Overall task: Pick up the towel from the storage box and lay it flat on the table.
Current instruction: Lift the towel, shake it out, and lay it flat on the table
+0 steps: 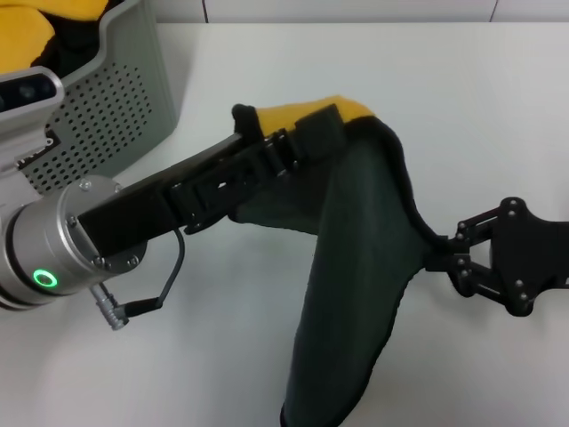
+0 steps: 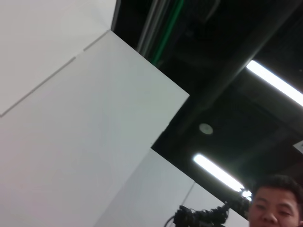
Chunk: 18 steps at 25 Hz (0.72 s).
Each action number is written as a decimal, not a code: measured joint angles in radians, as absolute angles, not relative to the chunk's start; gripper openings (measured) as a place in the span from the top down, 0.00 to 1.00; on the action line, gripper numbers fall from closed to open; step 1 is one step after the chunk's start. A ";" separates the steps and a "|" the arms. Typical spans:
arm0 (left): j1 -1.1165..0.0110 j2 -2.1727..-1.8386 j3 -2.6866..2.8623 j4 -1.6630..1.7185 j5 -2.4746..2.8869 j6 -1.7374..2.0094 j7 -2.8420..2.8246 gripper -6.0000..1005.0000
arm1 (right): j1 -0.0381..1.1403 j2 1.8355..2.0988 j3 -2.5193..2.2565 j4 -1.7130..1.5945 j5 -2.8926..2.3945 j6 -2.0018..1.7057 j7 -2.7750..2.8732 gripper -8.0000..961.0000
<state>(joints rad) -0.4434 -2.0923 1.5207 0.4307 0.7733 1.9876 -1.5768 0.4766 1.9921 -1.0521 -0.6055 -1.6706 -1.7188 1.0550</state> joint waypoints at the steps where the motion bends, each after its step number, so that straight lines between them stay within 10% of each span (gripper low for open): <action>1: -0.439 -2.092 1.516 0.427 0.775 1.987 -1.572 0.99 | 0.474 1.992 -1.047 -0.607 -1.670 -1.724 1.051 0.75; 10: -0.405 -2.090 1.521 0.345 0.783 1.988 -1.570 0.99 | 0.416 1.996 -0.983 -0.752 -1.669 -1.889 1.077 0.98; 18: -0.168 -2.078 1.545 0.424 0.808 2.035 -1.539 0.98 | 0.282 1.977 -0.891 -1.062 -1.563 -2.153 1.267 0.97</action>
